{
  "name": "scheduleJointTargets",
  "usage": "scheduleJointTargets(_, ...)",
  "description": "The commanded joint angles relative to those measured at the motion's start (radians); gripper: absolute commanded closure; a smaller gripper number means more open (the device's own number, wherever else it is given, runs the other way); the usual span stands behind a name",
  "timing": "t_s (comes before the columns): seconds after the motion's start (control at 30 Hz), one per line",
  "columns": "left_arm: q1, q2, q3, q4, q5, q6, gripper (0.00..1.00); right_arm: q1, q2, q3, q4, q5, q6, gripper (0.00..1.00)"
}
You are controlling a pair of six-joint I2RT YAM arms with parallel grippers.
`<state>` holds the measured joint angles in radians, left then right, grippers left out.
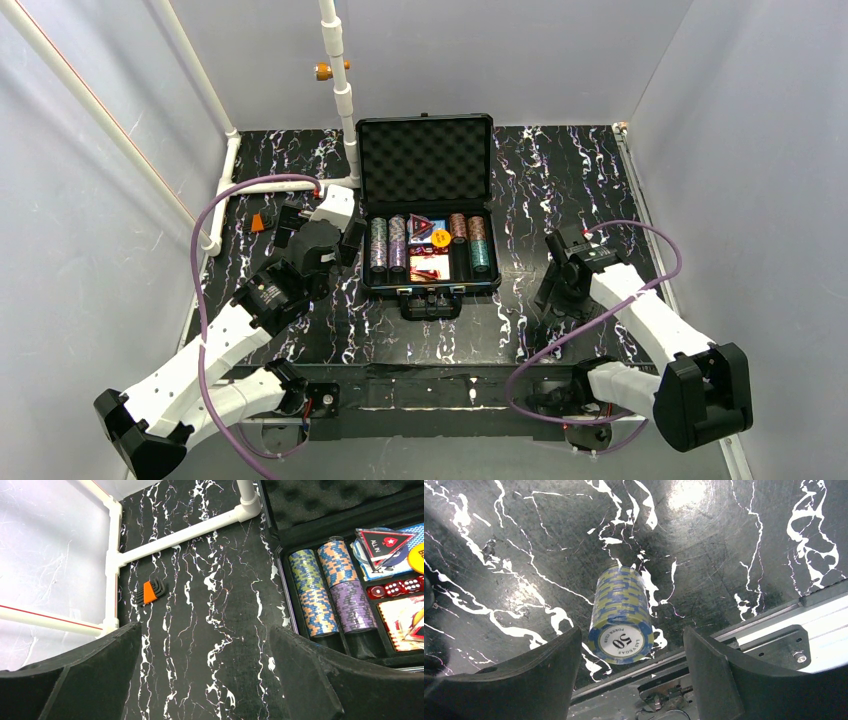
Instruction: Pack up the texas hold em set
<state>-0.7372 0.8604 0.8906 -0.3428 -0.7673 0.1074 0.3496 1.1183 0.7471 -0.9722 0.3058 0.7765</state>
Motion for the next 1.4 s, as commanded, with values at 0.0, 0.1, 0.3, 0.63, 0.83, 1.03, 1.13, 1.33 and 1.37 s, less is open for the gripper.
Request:
scheduleJointTargets(0.0,-0.005,-0.004,-0.013,0.012,-0.002,-0.007,0.01,-0.031,-0.012,-0.012,0.038,-0.014,-0.031,0.21)
scheduleJointTargets(0.1,-0.005,-0.001,-0.013,0.012,-0.003,-0.005,0.01,-0.04,-0.007,-0.012,0.042,-0.018,-0.042,0.24)
scheduleJointTargets(0.3,-0.005,0.001,-0.013,0.012,-0.004,-0.004,0.01,-0.044,-0.007,-0.014,0.044,-0.02,-0.052,0.29)
scheduleJointTargets(0.63,-0.005,-0.001,-0.013,0.011,-0.004,-0.004,0.01,-0.045,0.004,-0.017,0.074,-0.043,-0.049,0.43)
scheduleJointTargets(0.83,-0.005,0.002,-0.015,0.013,0.001,-0.002,0.01,-0.043,0.014,-0.01,0.091,-0.054,-0.051,0.59)
scheduleJointTargets(1.03,-0.005,-0.005,-0.03,0.022,0.099,-0.003,0.01,-0.044,0.001,0.041,0.094,-0.086,-0.062,0.79)
scheduleJointTargets(1.13,-0.005,0.007,-0.032,0.028,0.182,-0.011,0.01,-0.044,0.005,0.09,0.094,-0.113,-0.076,0.83)
scheduleJointTargets(1.33,-0.004,-0.024,-0.093,0.144,0.51,-0.013,0.01,-0.044,0.024,0.246,0.058,-0.145,-0.111,0.87)
scheduleJointTargets(1.37,-0.004,-0.031,-0.111,0.177,0.581,-0.008,0.01,-0.043,0.02,0.267,0.058,-0.155,-0.116,0.87)
